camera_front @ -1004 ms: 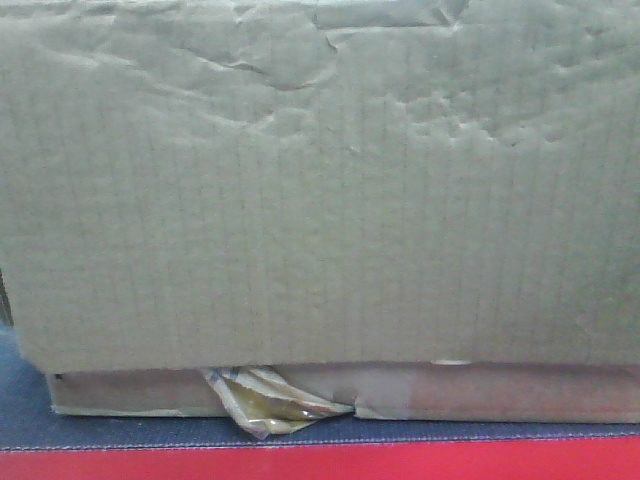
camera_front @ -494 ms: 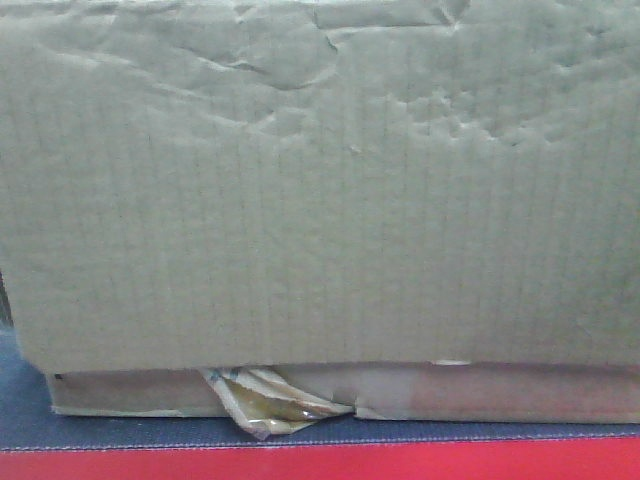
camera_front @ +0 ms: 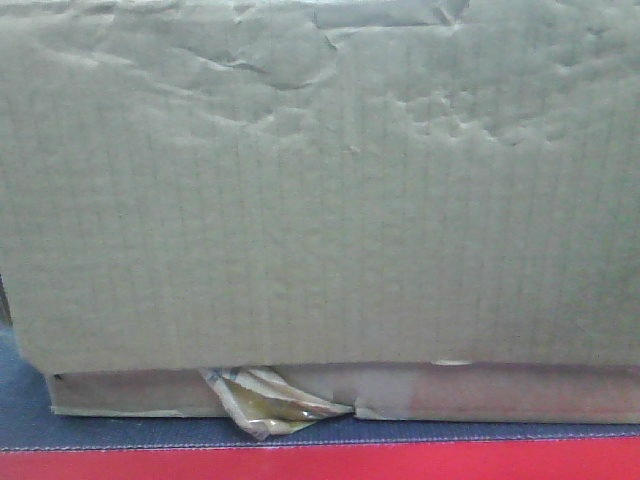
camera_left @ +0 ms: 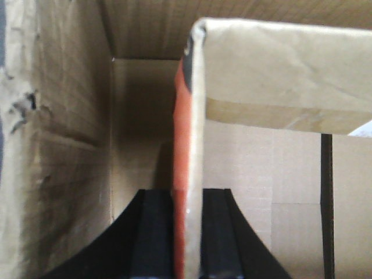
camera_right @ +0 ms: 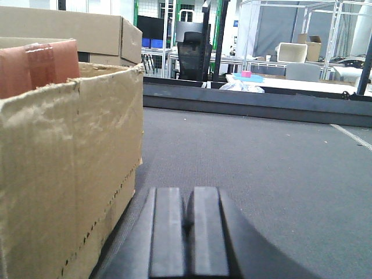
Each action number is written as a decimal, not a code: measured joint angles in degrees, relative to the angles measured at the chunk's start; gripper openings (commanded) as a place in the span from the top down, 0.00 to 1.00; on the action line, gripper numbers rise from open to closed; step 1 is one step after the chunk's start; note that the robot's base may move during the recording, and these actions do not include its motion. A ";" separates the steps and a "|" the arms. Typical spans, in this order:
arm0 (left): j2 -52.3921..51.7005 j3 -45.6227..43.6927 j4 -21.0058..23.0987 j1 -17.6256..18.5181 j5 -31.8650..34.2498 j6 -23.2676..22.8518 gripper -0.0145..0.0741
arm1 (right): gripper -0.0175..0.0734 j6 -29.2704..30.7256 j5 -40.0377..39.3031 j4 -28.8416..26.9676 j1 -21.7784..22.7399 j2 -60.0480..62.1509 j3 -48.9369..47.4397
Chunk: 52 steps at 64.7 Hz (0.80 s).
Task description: Stack two boxes on right shelf middle
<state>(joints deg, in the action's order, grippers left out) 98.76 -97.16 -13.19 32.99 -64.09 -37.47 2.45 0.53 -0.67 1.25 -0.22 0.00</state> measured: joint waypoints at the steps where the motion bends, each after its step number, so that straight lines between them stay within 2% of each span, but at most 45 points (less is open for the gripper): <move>1: 0.00 0.00 0.00 0.00 0.00 0.00 0.94 | 0.98 0.00 0.00 0.00 0.00 0.00 0.00; 17: 0.00 0.00 0.81 0.00 0.41 -0.09 0.55 | 0.98 0.00 0.00 0.00 0.00 0.00 0.00; 22: 0.00 0.00 1.35 0.00 0.53 -0.09 0.49 | 0.98 0.00 0.00 0.00 0.00 0.00 0.00; 39: -0.11 -3.31 3.68 0.00 1.05 0.13 0.48 | 0.98 0.00 0.00 0.00 0.00 0.00 0.00; 46: -1.29 -6.93 3.50 0.00 -0.34 1.46 0.48 | 0.98 0.00 0.00 0.00 0.00 0.00 0.00; 52: -2.86 -10.79 1.48 0.00 -3.42 3.01 0.48 | 0.98 0.00 0.00 0.00 0.00 0.00 0.00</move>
<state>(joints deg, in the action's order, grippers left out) 95.90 -107.95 -11.71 32.99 -67.51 -34.46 2.45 0.53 -0.67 1.25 -0.22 0.00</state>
